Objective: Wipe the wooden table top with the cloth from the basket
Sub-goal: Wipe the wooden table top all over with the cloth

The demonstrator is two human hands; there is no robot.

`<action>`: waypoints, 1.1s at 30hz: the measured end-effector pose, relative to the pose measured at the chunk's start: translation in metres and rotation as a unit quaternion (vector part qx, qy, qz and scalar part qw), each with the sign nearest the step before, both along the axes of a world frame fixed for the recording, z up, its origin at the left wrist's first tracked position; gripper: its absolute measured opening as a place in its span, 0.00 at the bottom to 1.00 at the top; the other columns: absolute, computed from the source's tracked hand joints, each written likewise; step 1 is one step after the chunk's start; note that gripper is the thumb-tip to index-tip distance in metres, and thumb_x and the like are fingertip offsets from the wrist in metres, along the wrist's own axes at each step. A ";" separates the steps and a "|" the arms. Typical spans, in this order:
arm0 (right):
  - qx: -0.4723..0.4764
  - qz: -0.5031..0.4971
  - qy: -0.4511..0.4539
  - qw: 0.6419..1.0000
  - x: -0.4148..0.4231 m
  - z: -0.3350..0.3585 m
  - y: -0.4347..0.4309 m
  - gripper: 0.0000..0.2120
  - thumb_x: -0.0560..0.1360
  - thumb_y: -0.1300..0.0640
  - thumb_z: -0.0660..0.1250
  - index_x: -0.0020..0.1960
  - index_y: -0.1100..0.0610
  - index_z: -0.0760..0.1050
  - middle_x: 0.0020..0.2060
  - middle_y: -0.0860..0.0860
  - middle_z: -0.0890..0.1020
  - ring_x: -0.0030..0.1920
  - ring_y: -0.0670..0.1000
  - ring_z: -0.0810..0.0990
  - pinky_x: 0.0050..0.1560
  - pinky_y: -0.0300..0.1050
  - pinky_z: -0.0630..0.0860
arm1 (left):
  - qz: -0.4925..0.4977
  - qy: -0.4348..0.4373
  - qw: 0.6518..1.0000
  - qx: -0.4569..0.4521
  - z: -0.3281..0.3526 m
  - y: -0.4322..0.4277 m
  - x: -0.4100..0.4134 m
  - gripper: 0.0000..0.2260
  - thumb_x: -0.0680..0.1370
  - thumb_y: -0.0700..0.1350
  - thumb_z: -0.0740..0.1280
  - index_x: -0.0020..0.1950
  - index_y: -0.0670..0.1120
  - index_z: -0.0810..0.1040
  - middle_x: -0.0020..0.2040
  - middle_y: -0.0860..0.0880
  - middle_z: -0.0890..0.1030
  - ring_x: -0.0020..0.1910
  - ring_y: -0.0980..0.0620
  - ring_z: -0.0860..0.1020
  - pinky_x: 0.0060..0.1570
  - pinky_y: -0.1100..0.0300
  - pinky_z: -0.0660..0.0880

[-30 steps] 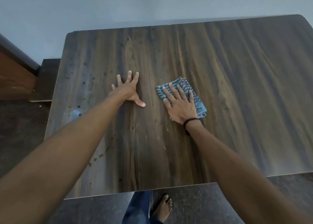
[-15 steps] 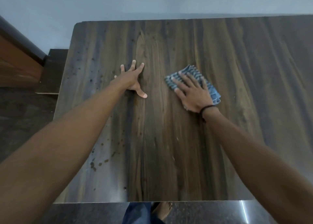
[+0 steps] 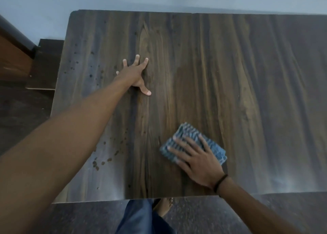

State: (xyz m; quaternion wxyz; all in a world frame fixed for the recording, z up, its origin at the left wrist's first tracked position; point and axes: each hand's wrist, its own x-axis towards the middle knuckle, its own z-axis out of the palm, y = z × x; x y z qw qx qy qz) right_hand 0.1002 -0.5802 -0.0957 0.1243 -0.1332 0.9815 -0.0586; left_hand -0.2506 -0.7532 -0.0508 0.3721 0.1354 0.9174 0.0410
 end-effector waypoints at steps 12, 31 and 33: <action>0.014 0.191 -0.017 0.981 0.040 -0.002 -0.012 0.24 0.85 0.39 0.47 0.80 0.35 0.50 0.81 0.43 0.53 0.80 0.51 0.54 0.77 0.67 0.51 | 0.003 0.042 0.998 0.038 -0.005 -0.010 0.006 0.63 0.61 0.58 0.83 0.82 0.60 0.41 0.82 0.55 0.36 0.79 0.35 0.36 0.74 0.28 0.49; -0.012 -0.123 -0.001 0.992 -0.137 0.002 0.010 0.25 0.83 0.38 0.41 0.80 0.35 0.45 0.81 0.40 0.48 0.81 0.48 0.45 0.78 0.62 0.39 | -0.015 0.061 0.997 0.043 -0.007 -0.016 0.006 0.63 0.61 0.60 0.82 0.82 0.59 0.42 0.82 0.54 0.37 0.80 0.35 0.38 0.72 0.28 0.52; -0.028 -0.203 -0.011 0.979 -0.174 0.005 0.008 0.25 0.84 0.38 0.41 0.80 0.34 0.44 0.81 0.39 0.46 0.81 0.46 0.42 0.77 0.61 0.35 | -0.016 0.058 0.997 0.046 -0.007 -0.017 0.005 0.63 0.60 0.60 0.82 0.82 0.59 0.42 0.82 0.54 0.37 0.80 0.35 0.38 0.72 0.28 0.52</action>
